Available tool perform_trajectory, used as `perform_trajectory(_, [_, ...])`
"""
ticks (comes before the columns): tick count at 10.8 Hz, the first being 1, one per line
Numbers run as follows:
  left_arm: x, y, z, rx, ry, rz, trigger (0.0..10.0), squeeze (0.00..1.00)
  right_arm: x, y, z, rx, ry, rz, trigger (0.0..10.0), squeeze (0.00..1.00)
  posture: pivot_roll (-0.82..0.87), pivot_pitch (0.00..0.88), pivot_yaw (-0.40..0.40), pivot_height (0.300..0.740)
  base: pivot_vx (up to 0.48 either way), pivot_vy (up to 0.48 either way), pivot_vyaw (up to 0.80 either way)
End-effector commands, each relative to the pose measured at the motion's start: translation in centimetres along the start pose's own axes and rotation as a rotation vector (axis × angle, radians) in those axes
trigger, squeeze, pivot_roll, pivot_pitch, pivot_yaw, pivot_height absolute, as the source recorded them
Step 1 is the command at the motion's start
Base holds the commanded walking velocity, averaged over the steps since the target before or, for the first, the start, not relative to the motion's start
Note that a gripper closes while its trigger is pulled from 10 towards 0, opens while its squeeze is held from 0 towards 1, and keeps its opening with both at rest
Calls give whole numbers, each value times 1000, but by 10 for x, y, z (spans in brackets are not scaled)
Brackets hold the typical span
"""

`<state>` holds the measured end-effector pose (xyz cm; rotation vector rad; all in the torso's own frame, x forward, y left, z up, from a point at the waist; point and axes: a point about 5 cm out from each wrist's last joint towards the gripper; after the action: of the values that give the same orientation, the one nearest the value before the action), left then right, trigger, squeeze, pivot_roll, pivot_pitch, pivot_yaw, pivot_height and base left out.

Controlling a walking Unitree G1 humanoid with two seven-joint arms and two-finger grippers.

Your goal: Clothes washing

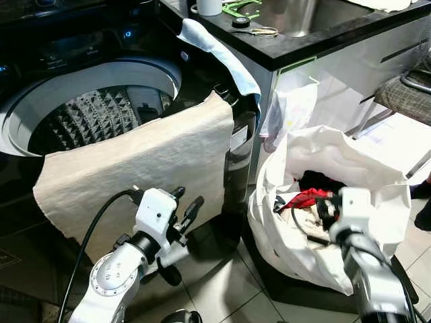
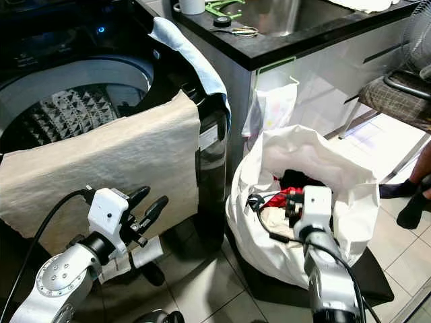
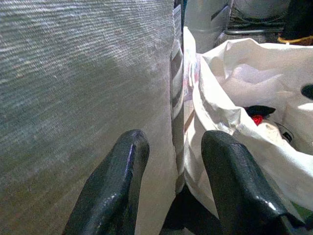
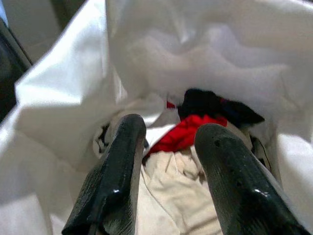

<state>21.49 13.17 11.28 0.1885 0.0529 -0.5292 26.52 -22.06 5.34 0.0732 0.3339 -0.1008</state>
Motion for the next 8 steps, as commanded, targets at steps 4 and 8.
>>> perform_trajectory(4, [-7,5,0,-6,3,19,10000,0,-1,4,2,-38,-32,17,10000,0,-28,109,71,740,0,0,0])
perform_trajectory(8, [-4,4,-1,8,4,-1,10000,0,-6,-3,3,-12,-56,-17,10000,0,-38,100,81,740,0,0,0])
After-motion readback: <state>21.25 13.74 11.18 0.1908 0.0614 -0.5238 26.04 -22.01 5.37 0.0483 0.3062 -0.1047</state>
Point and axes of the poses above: a point about 5 cm out from each wrist's last joint towards the gripper, its own x axis pointing out of the wrist towards the gripper, its own z axis along the axis of the wrist's last joint, y = z × x, and after that the axes turned 4 degrees about x, right-handed
